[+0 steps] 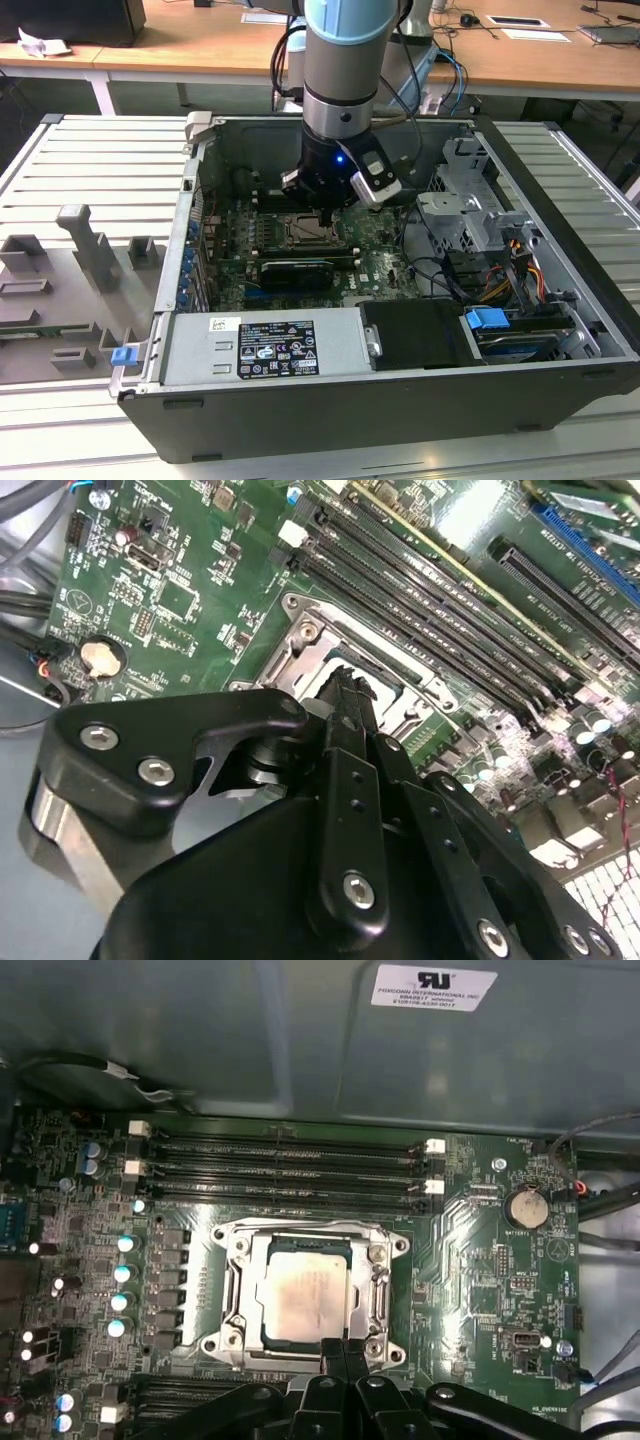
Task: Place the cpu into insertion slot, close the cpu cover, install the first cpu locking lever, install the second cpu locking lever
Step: 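Install the second cpu locking lever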
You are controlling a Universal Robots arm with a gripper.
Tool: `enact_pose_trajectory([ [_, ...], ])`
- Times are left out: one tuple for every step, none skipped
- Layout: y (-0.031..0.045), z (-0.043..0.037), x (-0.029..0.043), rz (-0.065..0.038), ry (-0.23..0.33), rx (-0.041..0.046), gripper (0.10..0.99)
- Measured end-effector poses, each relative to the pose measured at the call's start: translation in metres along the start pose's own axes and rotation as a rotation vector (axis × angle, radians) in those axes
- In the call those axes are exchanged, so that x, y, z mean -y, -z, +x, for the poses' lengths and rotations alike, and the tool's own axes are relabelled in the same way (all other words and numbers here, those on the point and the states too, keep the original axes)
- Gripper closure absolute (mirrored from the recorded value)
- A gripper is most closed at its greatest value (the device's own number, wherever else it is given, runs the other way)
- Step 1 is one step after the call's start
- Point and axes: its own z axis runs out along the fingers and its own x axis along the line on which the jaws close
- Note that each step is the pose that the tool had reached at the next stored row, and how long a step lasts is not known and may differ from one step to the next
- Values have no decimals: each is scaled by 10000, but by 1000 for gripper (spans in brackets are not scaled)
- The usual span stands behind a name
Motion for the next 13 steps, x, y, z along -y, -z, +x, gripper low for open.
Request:
enact_pose_trajectory([
  [23, -1, 0, -1, 1, 0, 980],
  [42, -1, -1, -1, 0, 1, 980],
  [71, -2, -2, -1, 1, 0, 980],
  [111, -3, 1, -3, 2, 1, 980],
  [123, -1, 19, -2, 1, 1, 980],
  [132, 0, 35, -1, 1, 1, 980],
  [135, 1, 57, -3, 1, 1, 980],
  [139, 3, 86, -14, 1, 2, 980],
  [136, 6, 118, -36, 1, 3, 980],
  [128, 7, 137, -52, 1, -1, 980],
  [115, 8, 154, -58, 0, -14, 980],
  [97, 9, 163, -59, -1, -26, 980],
  [78, 10, 169, -59, 0, -36, 980],
])
